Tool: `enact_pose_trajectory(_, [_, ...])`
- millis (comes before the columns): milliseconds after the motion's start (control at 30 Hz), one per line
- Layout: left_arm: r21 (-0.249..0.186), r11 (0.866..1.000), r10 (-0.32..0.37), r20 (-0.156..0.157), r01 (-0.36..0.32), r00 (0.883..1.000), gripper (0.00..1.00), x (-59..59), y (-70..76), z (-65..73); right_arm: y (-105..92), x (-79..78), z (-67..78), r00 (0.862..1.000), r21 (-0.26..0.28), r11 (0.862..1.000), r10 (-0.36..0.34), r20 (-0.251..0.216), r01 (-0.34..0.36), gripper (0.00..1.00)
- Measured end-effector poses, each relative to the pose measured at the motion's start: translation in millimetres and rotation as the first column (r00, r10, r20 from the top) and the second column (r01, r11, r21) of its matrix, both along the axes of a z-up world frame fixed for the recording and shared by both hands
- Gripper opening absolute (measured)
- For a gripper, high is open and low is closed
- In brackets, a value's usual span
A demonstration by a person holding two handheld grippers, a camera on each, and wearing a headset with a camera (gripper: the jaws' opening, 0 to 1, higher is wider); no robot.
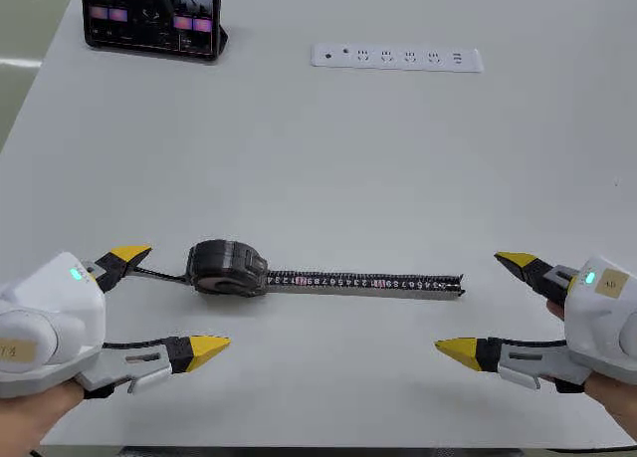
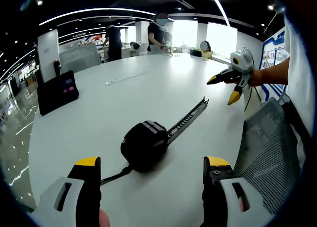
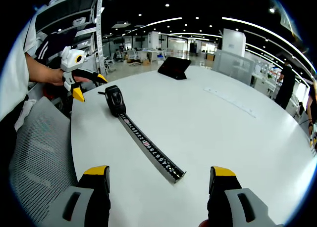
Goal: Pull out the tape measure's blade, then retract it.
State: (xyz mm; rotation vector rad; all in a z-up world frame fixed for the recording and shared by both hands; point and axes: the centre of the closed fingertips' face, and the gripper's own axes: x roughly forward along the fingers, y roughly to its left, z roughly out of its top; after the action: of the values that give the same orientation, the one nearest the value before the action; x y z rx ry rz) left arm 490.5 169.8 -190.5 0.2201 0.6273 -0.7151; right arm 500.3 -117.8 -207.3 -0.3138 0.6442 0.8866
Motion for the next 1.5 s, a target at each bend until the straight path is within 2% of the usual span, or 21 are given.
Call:
enact_pose_trajectory(267, [-0.023,1.000,0.021,-0.009,-0.021,1.000,0.85,-10.9,-0.8,-5.0,-0.6,-5.7,-1.3,1.000,0.013,1.000,-0.026,0.008,0.026,0.86])
enact_pose_trajectory(433, [-0.029,0.999,0.024,0.000,-0.024,1.000,0.86,-15.1,-2.3,-5.0,-2.8,-8.6,-1.8,0.999,0.017,0.999,-0.044,0.013,0.044,0.88])
enact_pose_trajectory(667, [-0.030,0.999,0.037,-0.010,-0.037,0.999,0.86,-21.0,1.4,-10.7,-6.8,-14.2,-6.4,0.998,0.019,0.998,-0.063,0.009,0.063,0.91])
enact_pose_trajectory(1200, [-0.023,0.999,0.038,-0.024,-0.038,0.999,0.86,-28.5,3.6,-15.0,-10.2,-21.1,-13.1,0.997,0.014,0.997,-0.074,-0.008,0.074,0.93])
enact_pose_trajectory(1500, [-0.039,0.998,0.039,-0.028,-0.040,0.999,0.88,-30.4,2.5,-12.9,-11.4,-23.2,-12.5,0.997,0.017,0.997,-0.076,-0.013,0.076,0.96])
